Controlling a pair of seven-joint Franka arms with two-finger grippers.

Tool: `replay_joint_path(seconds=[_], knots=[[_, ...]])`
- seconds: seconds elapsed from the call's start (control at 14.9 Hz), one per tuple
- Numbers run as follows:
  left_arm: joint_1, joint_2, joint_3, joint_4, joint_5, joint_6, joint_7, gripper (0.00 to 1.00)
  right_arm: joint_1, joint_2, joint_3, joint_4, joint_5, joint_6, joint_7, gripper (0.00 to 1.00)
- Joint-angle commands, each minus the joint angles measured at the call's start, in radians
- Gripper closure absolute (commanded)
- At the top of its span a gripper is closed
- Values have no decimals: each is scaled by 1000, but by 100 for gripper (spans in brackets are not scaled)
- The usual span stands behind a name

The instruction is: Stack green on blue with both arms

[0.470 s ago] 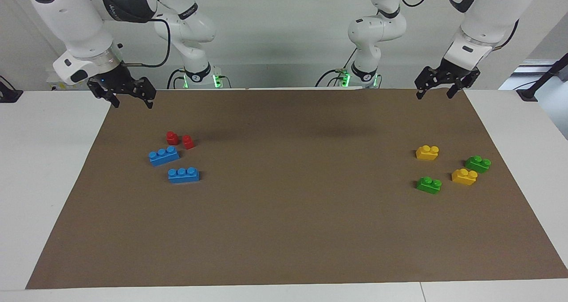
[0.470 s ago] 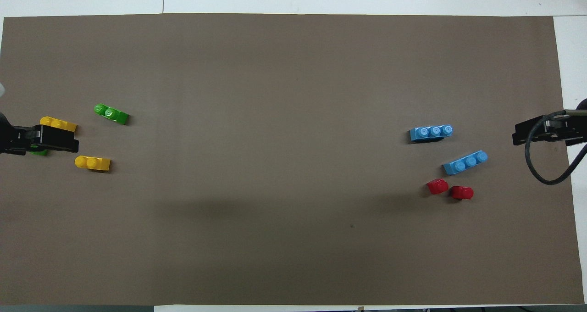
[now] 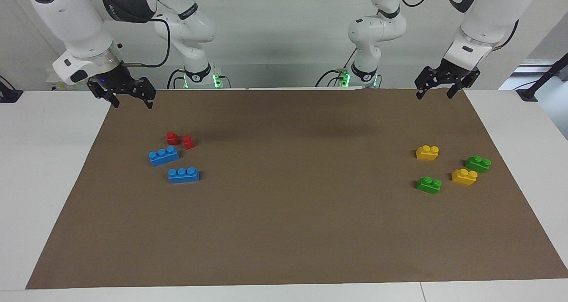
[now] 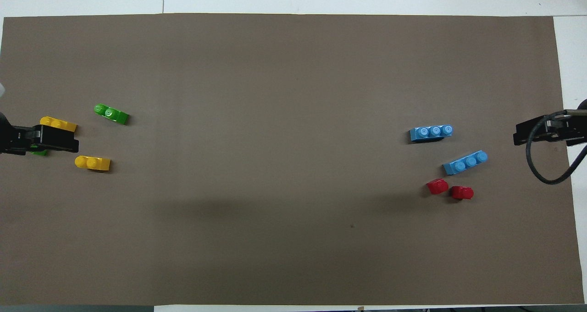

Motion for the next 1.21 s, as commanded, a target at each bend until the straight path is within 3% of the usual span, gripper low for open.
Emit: replay_joint_path(seconds=[0.0,0.27,0.54,0.8,1.14], knots=[[3,-22,3,1,-22,-2,8,0,-13,0,6,1,0,0,-30,0],[14,-20,3,-10,-25,51,-177,0,-11,8,6,-30,0,101,167,0],[28,13,4,-27,-27,137,-427,0,-5,80,6,-19,15,135,541,4],[64,101,4,-29,-27,228,-617,0,-49,166,1,-16,235,198,928,5],[86,249,12,-27,-17,392,-771,0,-78,241,-2,-25,393,249,1094,5]])
